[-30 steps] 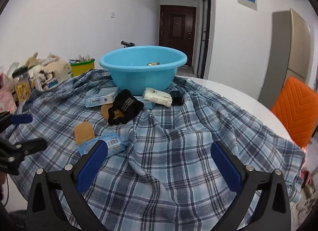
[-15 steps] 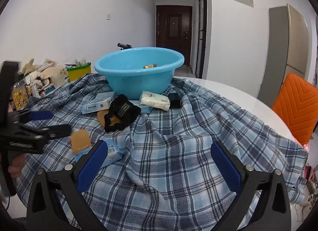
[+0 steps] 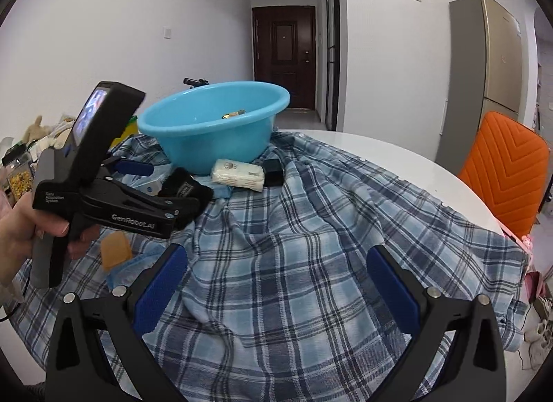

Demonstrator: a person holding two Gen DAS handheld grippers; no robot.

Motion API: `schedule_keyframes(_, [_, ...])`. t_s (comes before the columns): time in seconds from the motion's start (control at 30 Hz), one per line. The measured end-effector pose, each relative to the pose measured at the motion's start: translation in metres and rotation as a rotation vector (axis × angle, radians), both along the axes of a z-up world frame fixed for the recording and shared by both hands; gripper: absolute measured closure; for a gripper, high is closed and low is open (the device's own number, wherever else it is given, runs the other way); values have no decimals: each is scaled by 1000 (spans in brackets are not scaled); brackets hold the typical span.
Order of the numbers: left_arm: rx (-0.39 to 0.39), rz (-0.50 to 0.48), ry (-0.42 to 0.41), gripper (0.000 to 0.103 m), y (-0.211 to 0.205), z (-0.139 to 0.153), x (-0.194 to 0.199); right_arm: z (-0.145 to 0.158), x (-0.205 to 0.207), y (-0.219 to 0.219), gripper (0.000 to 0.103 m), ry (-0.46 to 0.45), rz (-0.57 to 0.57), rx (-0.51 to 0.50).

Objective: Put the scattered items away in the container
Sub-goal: 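Grasp the black glove with the left gripper, then grasp the light blue soap packet with the right gripper while the left holds the glove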

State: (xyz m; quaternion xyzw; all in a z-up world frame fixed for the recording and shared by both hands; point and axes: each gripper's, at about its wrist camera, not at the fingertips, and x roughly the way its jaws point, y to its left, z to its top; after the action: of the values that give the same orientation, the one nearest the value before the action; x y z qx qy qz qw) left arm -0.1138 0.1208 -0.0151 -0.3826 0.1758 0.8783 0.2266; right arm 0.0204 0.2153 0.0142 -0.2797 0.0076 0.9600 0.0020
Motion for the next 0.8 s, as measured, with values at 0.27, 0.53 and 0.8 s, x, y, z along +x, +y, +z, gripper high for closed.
schedule_keyframes(0.27, [-62,10,-20,0,9,-13,-18,-7,-8,-1,0,-34,42,-10])
schedule_keyframes(0.53, [-81,29,-54,49,8,-20,-25,-9,-14,-8,0,-63,100,-22])
schedule_keyframes(0.8, [6,99,11,49,-31,18,13,-4,-24,-19,0,-82,151,-7])
